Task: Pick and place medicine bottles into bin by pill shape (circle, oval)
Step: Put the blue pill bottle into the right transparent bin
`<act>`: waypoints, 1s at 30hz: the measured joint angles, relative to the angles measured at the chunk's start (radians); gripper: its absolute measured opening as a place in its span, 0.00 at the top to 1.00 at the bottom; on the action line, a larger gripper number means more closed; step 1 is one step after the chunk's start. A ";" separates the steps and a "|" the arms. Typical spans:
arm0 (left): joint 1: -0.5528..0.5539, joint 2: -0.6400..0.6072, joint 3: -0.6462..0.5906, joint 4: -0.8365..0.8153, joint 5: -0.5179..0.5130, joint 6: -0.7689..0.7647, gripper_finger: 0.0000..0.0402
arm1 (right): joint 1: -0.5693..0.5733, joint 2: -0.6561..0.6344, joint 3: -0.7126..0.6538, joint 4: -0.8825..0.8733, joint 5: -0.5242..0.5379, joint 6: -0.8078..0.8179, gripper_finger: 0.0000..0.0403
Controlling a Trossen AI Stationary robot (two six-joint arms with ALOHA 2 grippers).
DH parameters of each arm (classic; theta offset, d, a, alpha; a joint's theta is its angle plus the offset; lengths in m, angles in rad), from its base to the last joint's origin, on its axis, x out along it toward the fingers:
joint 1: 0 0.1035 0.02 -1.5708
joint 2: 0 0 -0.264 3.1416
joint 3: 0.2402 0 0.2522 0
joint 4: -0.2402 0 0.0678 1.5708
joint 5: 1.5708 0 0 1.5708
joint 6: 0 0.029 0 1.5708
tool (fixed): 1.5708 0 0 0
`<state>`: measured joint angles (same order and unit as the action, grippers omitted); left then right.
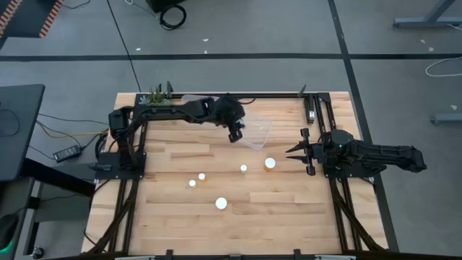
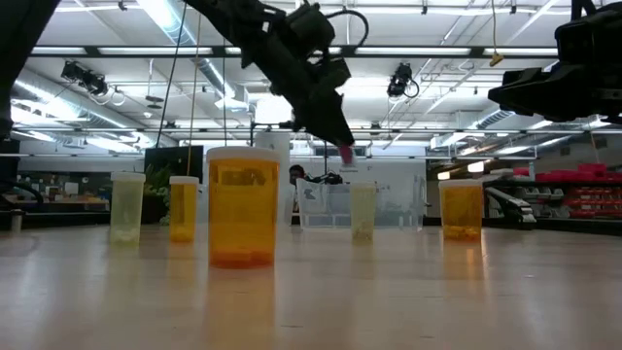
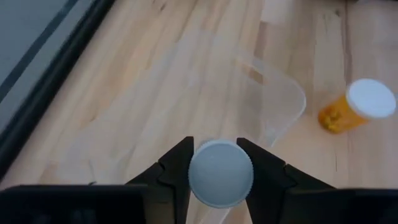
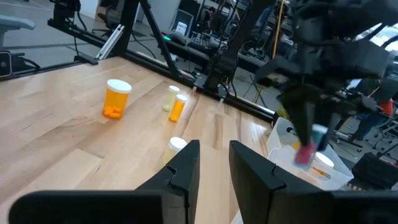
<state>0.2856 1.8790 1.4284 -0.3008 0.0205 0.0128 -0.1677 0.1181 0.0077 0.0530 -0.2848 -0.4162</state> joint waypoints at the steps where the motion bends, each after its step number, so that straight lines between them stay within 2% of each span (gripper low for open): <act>1: 0.000 0.011 0.000 0.011 0.004 0.000 0.67 | 0.000 0.000 0.000 0.000 0.000 0.000 0.77; 8: 0.015 0.096 0.039 -0.019 0.008 0.035 0.69 | 0.000 0.002 0.000 0.001 0.000 0.000 0.77; 12: 0.027 0.165 0.141 -0.044 0.019 0.063 0.71 | 0.000 0.010 0.000 0.000 0.000 0.000 0.77; 21: 0.056 0.353 0.403 -0.163 0.032 0.150 0.67 | 0.000 0.029 0.000 0.000 0.000 0.000 0.77; 25: 0.072 0.404 0.437 -0.194 0.034 0.178 0.71 | 0.000 0.034 0.000 -0.001 0.000 0.000 0.77; 30: 0.072 0.405 0.438 -0.178 0.040 0.190 0.71 | 0.000 0.037 0.000 0.000 0.000 0.000 0.77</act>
<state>0.3573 2.2837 1.8667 -0.4790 0.0608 0.2024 -0.1677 0.1547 0.0078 0.0528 -0.2844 -0.4160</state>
